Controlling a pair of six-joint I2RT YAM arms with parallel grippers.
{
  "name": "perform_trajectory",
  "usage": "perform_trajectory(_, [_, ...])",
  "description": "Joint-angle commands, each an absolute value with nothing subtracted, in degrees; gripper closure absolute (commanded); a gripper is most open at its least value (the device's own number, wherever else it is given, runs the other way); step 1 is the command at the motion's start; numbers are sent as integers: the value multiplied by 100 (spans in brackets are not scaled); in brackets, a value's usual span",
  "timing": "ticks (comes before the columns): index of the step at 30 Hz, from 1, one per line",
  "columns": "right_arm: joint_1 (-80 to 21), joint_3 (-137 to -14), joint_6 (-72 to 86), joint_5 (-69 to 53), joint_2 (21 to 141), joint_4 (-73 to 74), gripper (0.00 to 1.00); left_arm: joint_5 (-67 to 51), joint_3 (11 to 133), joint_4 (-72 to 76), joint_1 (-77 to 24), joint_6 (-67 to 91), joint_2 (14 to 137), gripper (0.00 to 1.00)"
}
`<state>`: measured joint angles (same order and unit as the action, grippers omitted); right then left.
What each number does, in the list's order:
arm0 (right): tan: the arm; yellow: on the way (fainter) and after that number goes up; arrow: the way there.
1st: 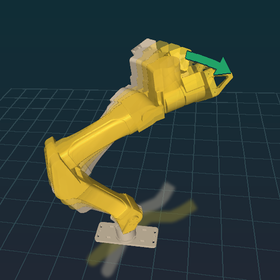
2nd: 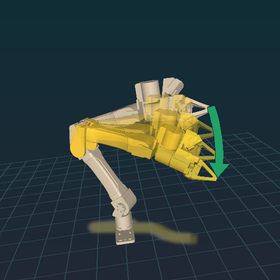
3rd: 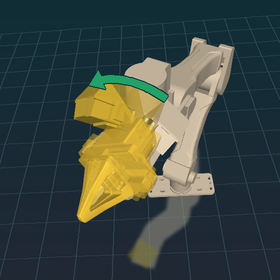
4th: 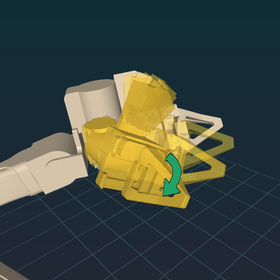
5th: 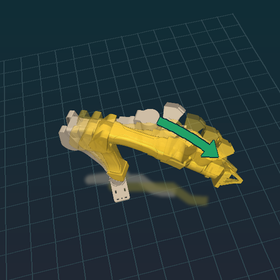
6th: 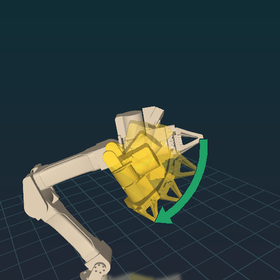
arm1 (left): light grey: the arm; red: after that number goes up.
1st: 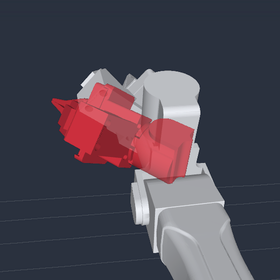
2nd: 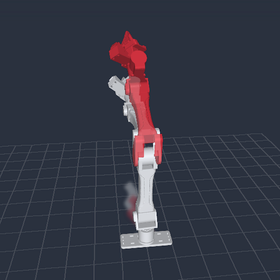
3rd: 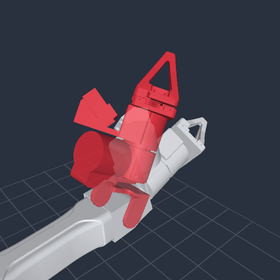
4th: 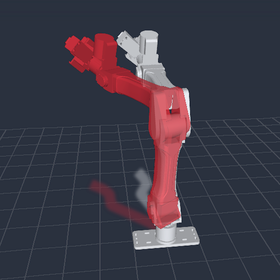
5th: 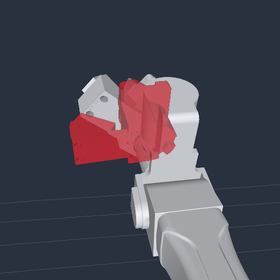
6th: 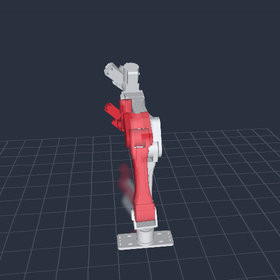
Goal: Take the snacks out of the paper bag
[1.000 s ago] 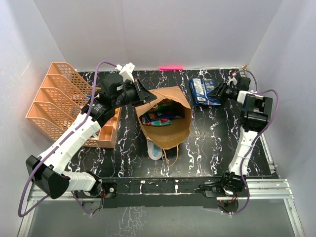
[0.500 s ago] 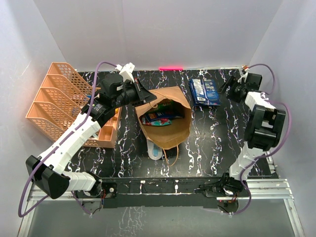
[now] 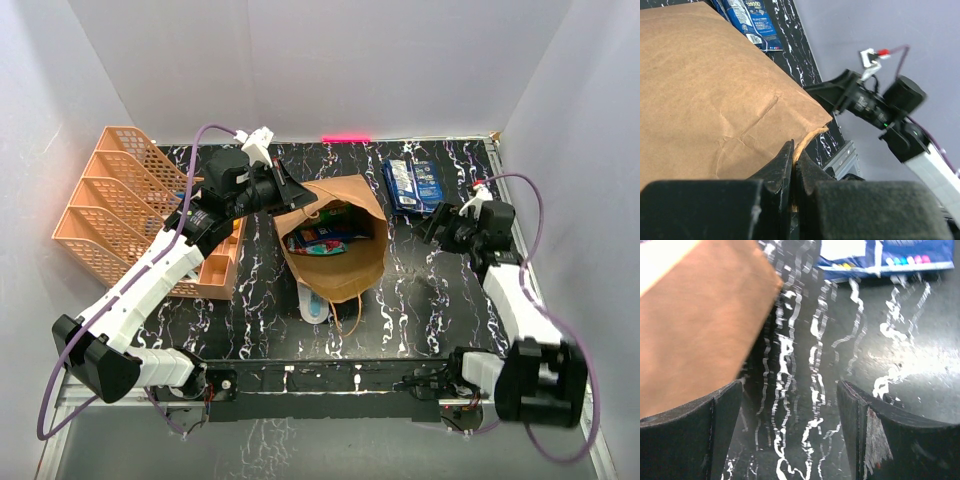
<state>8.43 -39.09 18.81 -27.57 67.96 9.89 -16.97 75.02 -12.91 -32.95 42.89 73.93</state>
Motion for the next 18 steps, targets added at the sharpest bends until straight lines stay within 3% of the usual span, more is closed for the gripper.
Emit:
perform_trajectory(1, [454, -3679, 1834, -3002, 5315, 521, 20, -1641, 7764, -1274, -3265, 4130, 7311, 100])
perform_trajectory(9, [-709, -4281, 228, -4003, 4090, 633, 20, -1652, 7990, -1365, -3251, 3951, 7451, 100])
perform_trajectory(12, [-927, -4389, -590, -5094, 3908, 743, 18, -1660, 7974, -1346, -3252, 3963, 7453, 100])
perform_trajectory(18, [-1596, -4560, -2401, -5416, 3867, 1731, 15, -1626, 7855, -1287, -3248, 4047, 7403, 100])
